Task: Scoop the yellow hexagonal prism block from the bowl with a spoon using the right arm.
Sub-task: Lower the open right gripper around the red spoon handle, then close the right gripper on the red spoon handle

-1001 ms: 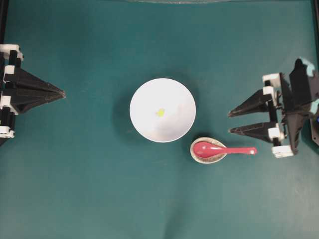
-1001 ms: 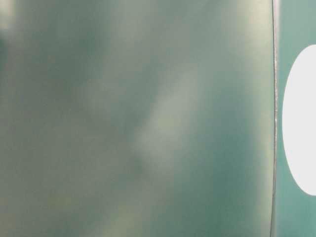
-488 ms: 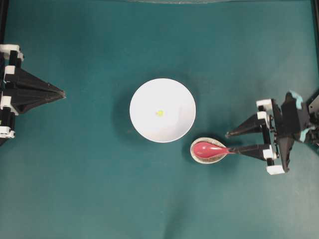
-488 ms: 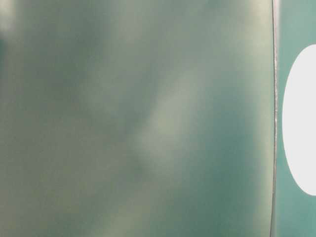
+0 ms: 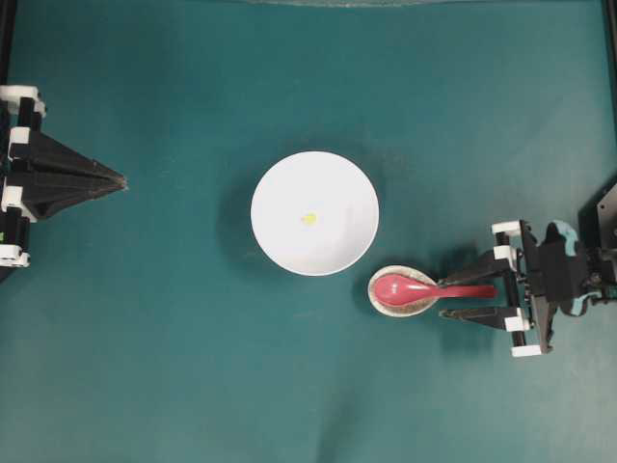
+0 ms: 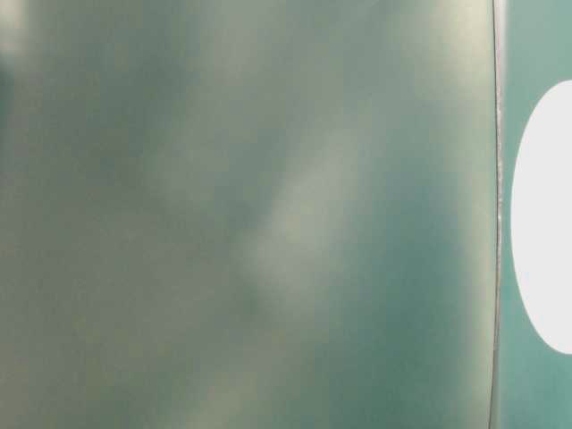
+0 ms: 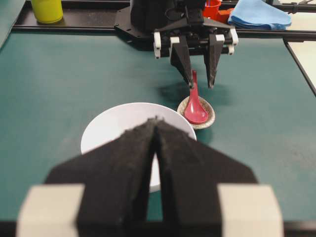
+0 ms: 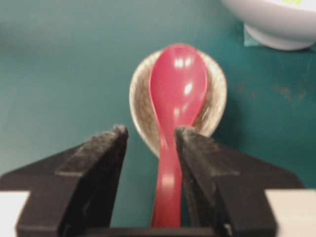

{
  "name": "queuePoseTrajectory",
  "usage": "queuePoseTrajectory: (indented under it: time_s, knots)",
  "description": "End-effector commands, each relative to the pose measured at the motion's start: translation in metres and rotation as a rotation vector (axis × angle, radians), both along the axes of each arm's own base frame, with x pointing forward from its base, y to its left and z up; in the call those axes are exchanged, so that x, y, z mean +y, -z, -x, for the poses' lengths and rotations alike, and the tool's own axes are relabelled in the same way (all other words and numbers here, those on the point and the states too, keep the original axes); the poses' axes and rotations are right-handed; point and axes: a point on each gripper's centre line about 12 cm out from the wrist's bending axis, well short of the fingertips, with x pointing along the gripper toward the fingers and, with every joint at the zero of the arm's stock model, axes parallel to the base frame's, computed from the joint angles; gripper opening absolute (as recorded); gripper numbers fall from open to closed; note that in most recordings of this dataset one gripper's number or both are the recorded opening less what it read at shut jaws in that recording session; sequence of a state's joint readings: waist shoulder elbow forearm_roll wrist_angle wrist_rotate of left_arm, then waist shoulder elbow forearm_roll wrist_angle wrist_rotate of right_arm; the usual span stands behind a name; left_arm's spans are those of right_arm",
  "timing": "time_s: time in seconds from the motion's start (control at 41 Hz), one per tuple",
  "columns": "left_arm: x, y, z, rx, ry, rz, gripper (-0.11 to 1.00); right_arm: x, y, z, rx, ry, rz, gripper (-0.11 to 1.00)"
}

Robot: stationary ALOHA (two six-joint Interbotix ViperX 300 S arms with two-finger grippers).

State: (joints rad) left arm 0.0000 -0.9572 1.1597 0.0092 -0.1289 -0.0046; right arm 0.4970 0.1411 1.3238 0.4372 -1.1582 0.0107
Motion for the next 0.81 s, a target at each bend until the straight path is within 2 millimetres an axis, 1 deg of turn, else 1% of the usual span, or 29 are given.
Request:
queuePoseTrajectory:
  time_s: [0.0,0.146,0.317,0.561,0.781]
  knots:
    - [0.000,-0.009,-0.003,-0.020,0.001,-0.003,0.02,0.002,0.001,-0.003,-0.018,0.004,0.005,0.51]
    - [0.000,-0.008,-0.003,-0.018,0.001,-0.003,0.02,0.002,0.006,-0.002,-0.012,0.003,0.018,0.51]
    - [0.000,-0.008,-0.003,-0.018,0.000,0.000,0.02,0.001,0.007,0.000,-0.009,0.003,0.022,0.51]
    - [0.000,-0.008,-0.003,-0.017,0.000,-0.001,0.02,-0.008,0.010,0.002,0.018,0.079,0.022,0.50]
    - [0.000,-0.007,-0.003,-0.008,0.000,0.002,0.02,-0.008,0.014,0.003,0.055,0.080,0.022,0.50]
